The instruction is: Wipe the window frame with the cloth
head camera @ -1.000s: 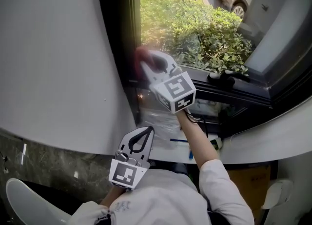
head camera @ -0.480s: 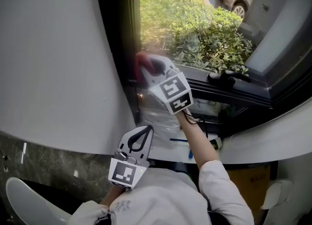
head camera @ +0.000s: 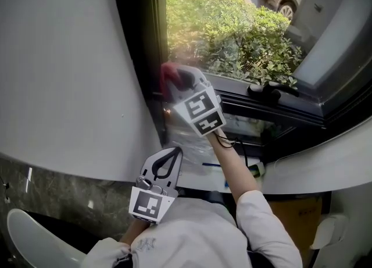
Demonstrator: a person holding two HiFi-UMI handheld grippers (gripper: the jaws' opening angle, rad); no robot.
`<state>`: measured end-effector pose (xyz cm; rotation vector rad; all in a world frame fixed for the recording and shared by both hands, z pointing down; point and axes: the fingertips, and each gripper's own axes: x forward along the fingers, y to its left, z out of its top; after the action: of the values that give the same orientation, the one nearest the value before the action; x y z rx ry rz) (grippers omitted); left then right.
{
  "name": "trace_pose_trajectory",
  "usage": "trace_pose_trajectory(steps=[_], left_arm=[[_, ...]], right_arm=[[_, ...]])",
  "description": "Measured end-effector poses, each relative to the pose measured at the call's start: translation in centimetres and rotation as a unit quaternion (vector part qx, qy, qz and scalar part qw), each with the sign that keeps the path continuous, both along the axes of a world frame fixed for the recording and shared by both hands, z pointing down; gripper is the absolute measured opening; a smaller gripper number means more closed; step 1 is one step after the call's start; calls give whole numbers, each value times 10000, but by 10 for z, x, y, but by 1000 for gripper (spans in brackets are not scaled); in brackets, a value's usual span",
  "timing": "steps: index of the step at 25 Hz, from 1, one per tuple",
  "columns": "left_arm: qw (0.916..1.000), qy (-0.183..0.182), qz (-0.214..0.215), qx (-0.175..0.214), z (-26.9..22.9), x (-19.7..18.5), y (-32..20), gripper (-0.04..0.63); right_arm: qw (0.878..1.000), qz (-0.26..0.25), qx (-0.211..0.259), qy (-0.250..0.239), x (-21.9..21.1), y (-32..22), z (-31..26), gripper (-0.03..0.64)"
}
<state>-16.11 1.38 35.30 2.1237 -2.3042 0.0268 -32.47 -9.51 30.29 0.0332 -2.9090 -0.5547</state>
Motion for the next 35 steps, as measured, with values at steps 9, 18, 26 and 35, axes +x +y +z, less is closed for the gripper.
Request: trace_pose_trajectory(steps=[9,18,26,35], left_arm=[[9997,67,-189,-105,5,-5,10,9],[9996,85,-256,-96,5,-8,12,9],[9995,87,-275,-135,7,-11,15,9],[9994,133,-288,-129,9,-17,11,9]], right_arm=[[9852,1267,-152,-1140,44,-33,-37,64],[9865,1427,84,-802,35,-30,-21,64],[9874,1524,276,-337,19,-33,-4,64],[9767,1765,1103,520,3,-35,18,64]])
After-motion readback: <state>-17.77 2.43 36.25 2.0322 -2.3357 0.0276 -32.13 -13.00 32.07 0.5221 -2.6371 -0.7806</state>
